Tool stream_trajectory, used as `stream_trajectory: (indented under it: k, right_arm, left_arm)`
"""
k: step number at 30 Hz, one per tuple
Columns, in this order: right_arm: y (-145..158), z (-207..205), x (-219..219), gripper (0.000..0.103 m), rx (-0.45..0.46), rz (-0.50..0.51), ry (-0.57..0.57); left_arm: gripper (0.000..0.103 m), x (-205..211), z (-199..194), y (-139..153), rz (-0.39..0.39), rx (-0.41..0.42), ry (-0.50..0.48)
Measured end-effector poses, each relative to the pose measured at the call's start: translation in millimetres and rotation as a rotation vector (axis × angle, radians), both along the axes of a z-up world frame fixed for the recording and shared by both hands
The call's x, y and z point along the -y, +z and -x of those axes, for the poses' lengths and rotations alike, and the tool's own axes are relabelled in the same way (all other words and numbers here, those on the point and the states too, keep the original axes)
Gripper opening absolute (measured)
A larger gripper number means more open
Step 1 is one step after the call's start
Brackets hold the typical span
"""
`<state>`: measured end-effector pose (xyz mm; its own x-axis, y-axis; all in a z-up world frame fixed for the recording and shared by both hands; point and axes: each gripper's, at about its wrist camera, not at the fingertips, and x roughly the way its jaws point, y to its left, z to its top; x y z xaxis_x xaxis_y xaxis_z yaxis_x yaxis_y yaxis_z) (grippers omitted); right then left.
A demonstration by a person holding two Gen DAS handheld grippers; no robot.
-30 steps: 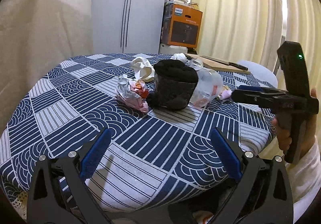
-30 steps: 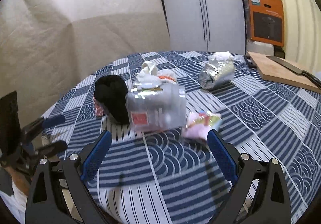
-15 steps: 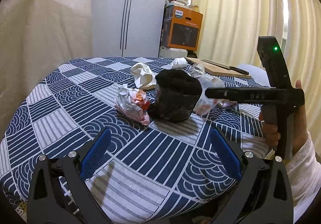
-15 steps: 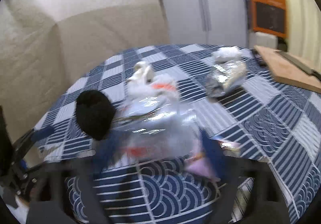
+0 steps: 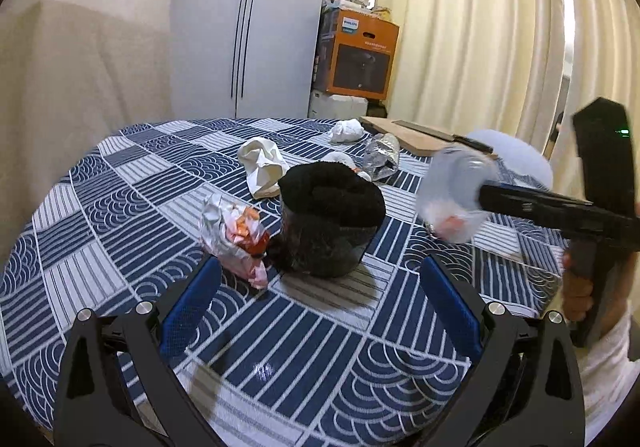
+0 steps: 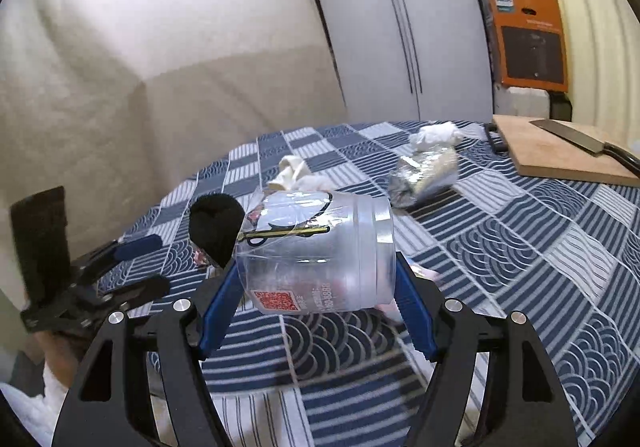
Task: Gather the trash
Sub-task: 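Grasp the black cup with the left tool while the right tool holds the jar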
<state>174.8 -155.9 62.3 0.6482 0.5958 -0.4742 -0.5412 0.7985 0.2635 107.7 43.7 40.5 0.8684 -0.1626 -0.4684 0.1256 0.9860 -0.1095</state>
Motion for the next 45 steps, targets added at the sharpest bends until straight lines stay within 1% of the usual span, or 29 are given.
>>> stream_trajectory:
  k: [6, 9, 13, 18, 22, 24, 26, 27, 29, 34, 38, 42, 45]
  right_arm:
    - [-4.5, 12.8, 23.7, 0.068, 0.005, -0.015, 0.008]
    - [-7.0, 16.9, 32.0, 0.068, 0.007, -0.023, 0.011]
    - [-8.6, 21.8, 39.9, 0.068, 0.015, -0.018, 0.01]
    - [-11.9, 23.3, 48.9, 0.068, 0.01, -0.028, 0.007]
    - [-15.2, 26.4, 54.8, 0.068, 0.002, -0.037, 0.004]
    - [-15.8, 28.7, 60.8, 0.068, 0.007, -0.051, -0.025]
    - [-16.8, 28.3, 65.5, 0.068, -0.005, -0.07, -0.029]
    - [-17.3, 28.4, 67.4, 0.068, -0.009, -0.078, -0.031]
    - [-18.7, 30.4, 71.3, 0.068, -0.012, -0.085, -0.038]
    - [-18.7, 36.5, 80.5, 0.068, -0.011, -0.116, -0.057]
    - [-16.5, 40.3, 82.4, 0.068, 0.005, -0.096, -0.099]
    - [-14.6, 45.7, 85.3, 0.068, 0.006, -0.119, -0.091]
    - [-12.6, 50.8, 86.2, 0.068, 0.009, -0.129, -0.083]
  left_arm:
    - [0.097, 9.8, -20.0, 2.6, -0.03, -0.024, 0.005]
    - [0.097, 12.4, -27.8, 4.3, -0.055, -0.033, 0.022]
    - [0.097, 12.4, -41.1, 6.7, -0.053, -0.054, 0.015]
    - [0.097, 17.3, -54.5, 5.9, -0.103, -0.084, 0.024]
    - [0.096, 27.3, -61.9, 3.4, -0.135, -0.105, -0.001]
    - [0.088, 28.9, -63.1, 2.7, -0.137, -0.113, -0.023]
    - [0.071, 27.0, -66.3, -0.2, -0.13, -0.133, -0.015]
    - [0.065, 24.8, -67.5, -0.7, -0.124, -0.137, -0.004]
    - [0.065, 20.5, -68.2, -0.7, -0.092, -0.139, -0.014]
    - [0.064, 17.6, -63.9, 1.4, -0.063, -0.115, -0.023]
    - [0.064, 20.6, -57.5, 6.9, -0.07, -0.085, -0.034]
    - [0.064, 19.3, -42.5, 18.6, -0.042, -0.04, -0.049]
    - [0.064, 19.7, -29.4, 27.2, -0.041, -0.006, -0.053]
